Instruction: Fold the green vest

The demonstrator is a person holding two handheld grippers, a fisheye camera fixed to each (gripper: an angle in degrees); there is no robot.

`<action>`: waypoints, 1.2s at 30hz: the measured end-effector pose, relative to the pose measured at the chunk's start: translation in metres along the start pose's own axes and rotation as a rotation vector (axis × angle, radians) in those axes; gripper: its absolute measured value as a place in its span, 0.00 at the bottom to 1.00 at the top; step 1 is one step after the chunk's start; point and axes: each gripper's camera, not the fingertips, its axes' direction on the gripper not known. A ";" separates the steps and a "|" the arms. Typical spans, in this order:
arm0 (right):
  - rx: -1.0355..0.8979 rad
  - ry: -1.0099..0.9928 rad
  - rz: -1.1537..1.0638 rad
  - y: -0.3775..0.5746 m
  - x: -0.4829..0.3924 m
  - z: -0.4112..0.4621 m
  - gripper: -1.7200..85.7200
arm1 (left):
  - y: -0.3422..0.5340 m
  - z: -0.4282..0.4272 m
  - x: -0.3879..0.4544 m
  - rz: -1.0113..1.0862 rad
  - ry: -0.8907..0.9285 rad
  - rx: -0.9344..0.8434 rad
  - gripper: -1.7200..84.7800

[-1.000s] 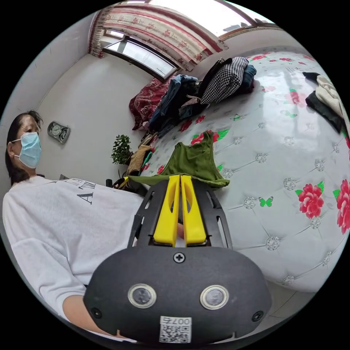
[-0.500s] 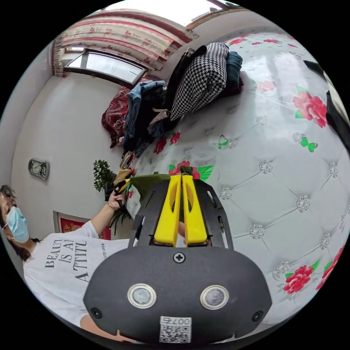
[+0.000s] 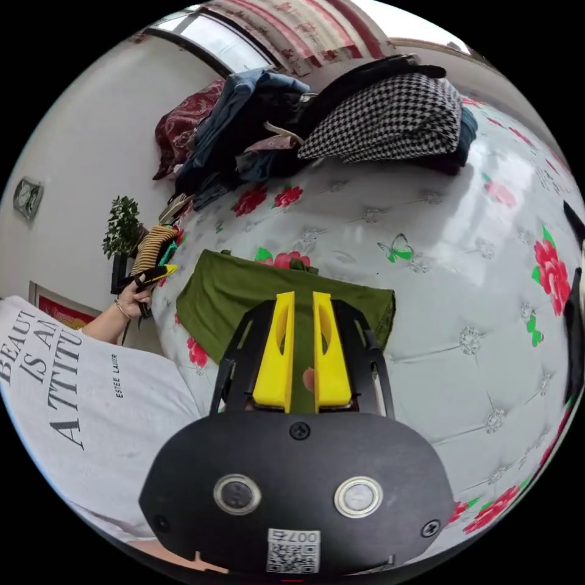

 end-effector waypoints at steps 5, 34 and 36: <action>-0.181 0.003 -0.077 -0.039 -0.018 0.072 0.03 | -0.028 0.072 0.039 0.154 0.000 -0.064 0.09; 0.575 -0.496 1.010 0.237 0.085 -0.037 0.09 | 0.083 0.129 0.112 0.191 -0.039 -0.233 0.11; 0.575 -0.512 1.052 0.235 0.089 -0.033 0.07 | 0.080 0.131 0.114 0.211 -0.071 -0.252 0.11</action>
